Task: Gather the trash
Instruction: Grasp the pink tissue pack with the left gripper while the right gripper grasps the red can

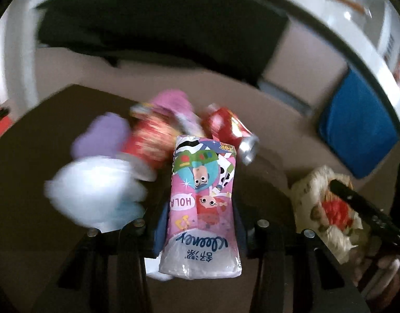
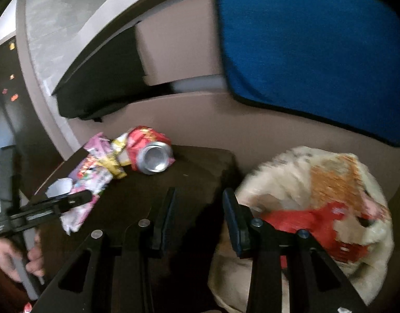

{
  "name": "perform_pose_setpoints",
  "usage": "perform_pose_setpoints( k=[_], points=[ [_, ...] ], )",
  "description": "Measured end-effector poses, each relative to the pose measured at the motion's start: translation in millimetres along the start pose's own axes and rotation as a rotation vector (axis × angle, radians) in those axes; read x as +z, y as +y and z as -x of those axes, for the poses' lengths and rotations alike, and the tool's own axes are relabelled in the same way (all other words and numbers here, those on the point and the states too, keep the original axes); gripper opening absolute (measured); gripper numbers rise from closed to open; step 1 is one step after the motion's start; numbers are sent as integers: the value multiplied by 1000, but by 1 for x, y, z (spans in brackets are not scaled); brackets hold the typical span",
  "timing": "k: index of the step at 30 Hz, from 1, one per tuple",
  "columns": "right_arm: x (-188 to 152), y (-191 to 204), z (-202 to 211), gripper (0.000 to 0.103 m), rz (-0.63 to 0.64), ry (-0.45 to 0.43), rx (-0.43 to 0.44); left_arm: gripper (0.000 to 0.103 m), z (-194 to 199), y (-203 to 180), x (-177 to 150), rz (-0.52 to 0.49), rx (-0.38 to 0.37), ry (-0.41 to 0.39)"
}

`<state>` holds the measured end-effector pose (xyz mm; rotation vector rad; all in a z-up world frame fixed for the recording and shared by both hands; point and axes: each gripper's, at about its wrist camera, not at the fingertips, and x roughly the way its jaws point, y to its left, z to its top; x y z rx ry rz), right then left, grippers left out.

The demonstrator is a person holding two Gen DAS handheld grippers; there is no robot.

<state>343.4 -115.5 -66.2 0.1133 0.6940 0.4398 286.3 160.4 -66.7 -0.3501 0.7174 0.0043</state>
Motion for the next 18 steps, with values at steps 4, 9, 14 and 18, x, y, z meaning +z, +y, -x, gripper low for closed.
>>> perform_pose_setpoints(
  k=[4, 9, 14, 18],
  points=[
    [17, 35, -33, 37, 30, 1, 52, 43, 25, 33, 1, 49, 43, -40],
    [36, 62, -86, 38, -48, 13, 62, 43, 34, 67, -5, 98, 52, -44],
    [45, 80, -144, 38, -24, 31, -90, 43, 37, 95, -9, 125, 48, -35],
    [46, 74, -168, 47, -59, 57, -126, 43, 39, 108, -11, 140, 34, -33]
  ],
)
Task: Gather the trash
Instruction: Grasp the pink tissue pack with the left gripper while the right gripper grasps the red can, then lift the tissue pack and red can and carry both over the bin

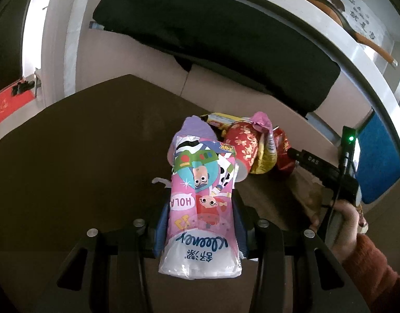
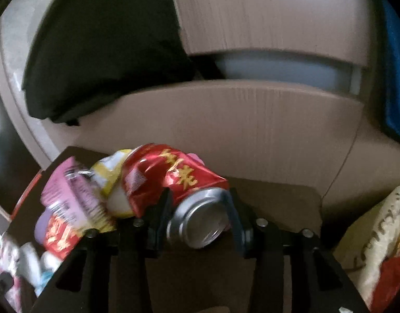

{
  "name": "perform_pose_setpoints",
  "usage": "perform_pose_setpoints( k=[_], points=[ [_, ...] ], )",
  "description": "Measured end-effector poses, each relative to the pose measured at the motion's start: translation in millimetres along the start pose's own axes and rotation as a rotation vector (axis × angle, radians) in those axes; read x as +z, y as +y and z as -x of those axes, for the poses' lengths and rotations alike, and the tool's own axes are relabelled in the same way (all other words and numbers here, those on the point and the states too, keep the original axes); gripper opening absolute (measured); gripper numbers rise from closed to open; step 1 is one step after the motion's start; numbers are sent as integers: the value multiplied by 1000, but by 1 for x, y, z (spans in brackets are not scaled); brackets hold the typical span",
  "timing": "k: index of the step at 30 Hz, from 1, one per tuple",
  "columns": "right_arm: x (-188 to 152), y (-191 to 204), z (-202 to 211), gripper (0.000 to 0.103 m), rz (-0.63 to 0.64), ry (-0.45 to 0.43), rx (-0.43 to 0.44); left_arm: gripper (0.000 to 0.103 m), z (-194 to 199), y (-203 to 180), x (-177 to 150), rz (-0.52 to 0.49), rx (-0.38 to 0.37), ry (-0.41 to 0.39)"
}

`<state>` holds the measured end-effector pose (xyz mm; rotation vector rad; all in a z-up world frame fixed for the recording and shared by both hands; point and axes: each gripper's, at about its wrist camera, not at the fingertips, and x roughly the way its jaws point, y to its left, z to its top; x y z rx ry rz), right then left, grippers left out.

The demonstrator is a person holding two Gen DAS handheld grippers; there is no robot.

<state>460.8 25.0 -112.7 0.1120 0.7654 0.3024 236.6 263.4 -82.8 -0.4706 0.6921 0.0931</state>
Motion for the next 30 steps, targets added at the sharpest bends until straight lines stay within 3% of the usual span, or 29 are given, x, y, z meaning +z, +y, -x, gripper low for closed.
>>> perform_pose_setpoints(
  k=[5, 7, 9, 14, 19, 23, 30],
  points=[
    [-3, -13, -21, 55, -87, 98, 71, 44, -1, 3, 1, 15, -24, 0],
    [-3, -15, -20, 48, -85, 99, 60, 44, 1, 2, 0, 13, -29, -4],
    [-5, -14, -10, 48, -68, 84, 44, 44, 4, 2, -1, 10, -26, -12],
    [-14, -9, 35, 47, 32, 19, 38, 44, 7, -2, -3, 12, -26, -16],
    [-20, -8, 78, 47, 99, 21, 76, 44, 12, -18, -7, -16, -36, -20],
    [-34, 2, 108, 47, 183, 27, 85, 44, 22, -32, -11, -52, -11, -47],
    [-41, 4, 150, 47, 214, -18, 97, 44, 49, -63, -7, -114, -1, -111]
  ],
)
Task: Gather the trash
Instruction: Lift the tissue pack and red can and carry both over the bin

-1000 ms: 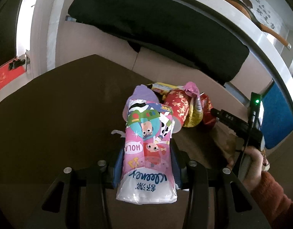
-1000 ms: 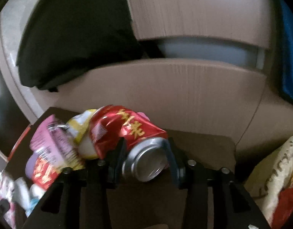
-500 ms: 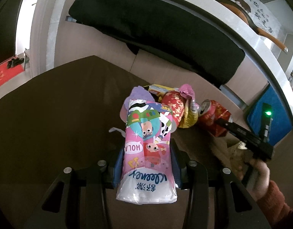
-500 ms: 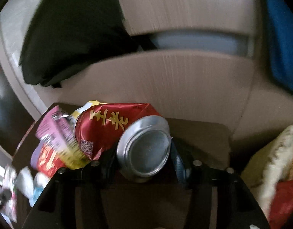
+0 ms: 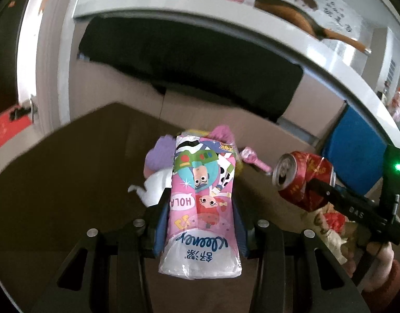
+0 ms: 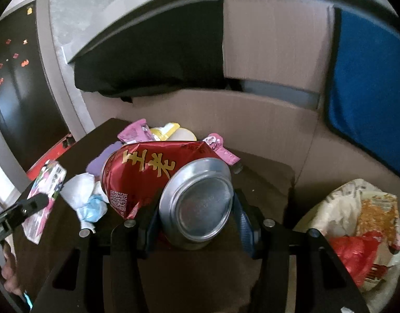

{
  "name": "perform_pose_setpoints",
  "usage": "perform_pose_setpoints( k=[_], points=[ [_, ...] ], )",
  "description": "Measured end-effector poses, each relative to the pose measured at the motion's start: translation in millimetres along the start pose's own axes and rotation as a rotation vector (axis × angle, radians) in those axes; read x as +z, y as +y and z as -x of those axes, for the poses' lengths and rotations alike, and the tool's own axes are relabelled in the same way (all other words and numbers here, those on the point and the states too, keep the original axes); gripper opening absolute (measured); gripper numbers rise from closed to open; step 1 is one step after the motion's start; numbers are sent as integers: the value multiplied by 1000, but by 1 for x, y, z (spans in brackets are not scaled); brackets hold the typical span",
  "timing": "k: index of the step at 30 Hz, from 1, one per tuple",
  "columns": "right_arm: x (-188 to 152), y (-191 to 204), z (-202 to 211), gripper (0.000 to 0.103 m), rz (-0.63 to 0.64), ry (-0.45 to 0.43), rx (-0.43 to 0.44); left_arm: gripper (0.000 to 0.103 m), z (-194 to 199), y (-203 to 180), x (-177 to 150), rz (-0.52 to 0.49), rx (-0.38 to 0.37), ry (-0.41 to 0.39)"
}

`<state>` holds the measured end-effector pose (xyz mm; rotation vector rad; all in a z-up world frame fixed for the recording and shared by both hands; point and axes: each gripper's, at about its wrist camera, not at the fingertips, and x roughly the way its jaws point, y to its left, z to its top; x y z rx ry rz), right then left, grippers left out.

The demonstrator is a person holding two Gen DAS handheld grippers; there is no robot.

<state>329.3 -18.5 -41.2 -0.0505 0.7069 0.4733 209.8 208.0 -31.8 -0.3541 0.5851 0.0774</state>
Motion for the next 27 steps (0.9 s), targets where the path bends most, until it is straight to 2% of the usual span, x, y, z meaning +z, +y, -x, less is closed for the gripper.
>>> perform_pose_setpoints(
  k=[10, 16, 22, 27],
  points=[
    [-3, -5, 83, 47, 43, -123, -11, 44, 48, -53, 10, -111, -18, -100],
    [-4, -13, 122, 47, 61, -205, -57, 44, 71, -83, 14, -165, -50, -139],
    [0, -35, 153, 47, 31, -271, -95, 44, 71, -116, 21, -201, -91, -137],
    [-1, -58, 181, 47, 18, -315, -148, 44, 70, -162, 29, -247, -149, -163]
  ],
)
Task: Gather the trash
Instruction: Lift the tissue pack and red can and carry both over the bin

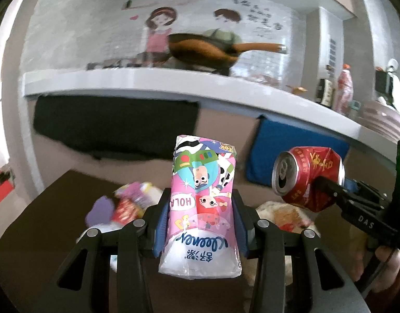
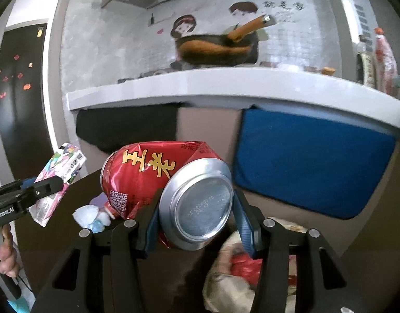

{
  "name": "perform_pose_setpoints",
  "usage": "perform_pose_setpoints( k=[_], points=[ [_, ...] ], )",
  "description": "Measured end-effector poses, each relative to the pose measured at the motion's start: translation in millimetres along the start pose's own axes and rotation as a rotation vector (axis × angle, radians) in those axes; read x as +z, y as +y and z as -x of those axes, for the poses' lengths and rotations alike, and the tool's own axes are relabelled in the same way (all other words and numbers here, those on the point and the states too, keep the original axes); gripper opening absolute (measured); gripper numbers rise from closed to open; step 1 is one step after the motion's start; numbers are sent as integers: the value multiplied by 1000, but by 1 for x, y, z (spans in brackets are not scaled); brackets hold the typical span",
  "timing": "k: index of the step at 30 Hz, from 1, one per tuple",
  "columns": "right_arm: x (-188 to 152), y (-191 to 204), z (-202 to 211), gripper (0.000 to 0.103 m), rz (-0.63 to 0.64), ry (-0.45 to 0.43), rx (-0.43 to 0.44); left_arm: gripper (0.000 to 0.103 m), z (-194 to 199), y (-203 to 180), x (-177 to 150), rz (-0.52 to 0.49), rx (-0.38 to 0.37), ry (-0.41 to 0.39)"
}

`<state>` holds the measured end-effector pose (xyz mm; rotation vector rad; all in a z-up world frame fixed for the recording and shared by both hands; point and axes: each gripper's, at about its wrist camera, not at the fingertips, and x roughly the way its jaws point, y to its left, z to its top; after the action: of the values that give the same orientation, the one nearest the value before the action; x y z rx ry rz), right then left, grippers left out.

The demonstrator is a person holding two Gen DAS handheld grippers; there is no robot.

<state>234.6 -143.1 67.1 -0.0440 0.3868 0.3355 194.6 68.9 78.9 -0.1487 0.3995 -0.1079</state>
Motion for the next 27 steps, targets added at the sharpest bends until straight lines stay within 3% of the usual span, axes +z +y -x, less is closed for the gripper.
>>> perform_pose_setpoints(
  k=[9, 18, 27],
  points=[
    [9, -58, 46, 47, -22, -66, -162, 44, -31, -80, 16, -85, -143, -42],
    [-5, -104, 61, 47, -73, -52, -262, 44, -69, -136, 8, -129, -216, 12],
    [-38, -136, 41, 48, -137, 16, -280, 44, -114, -149, -24, -143, -240, 127]
  ],
)
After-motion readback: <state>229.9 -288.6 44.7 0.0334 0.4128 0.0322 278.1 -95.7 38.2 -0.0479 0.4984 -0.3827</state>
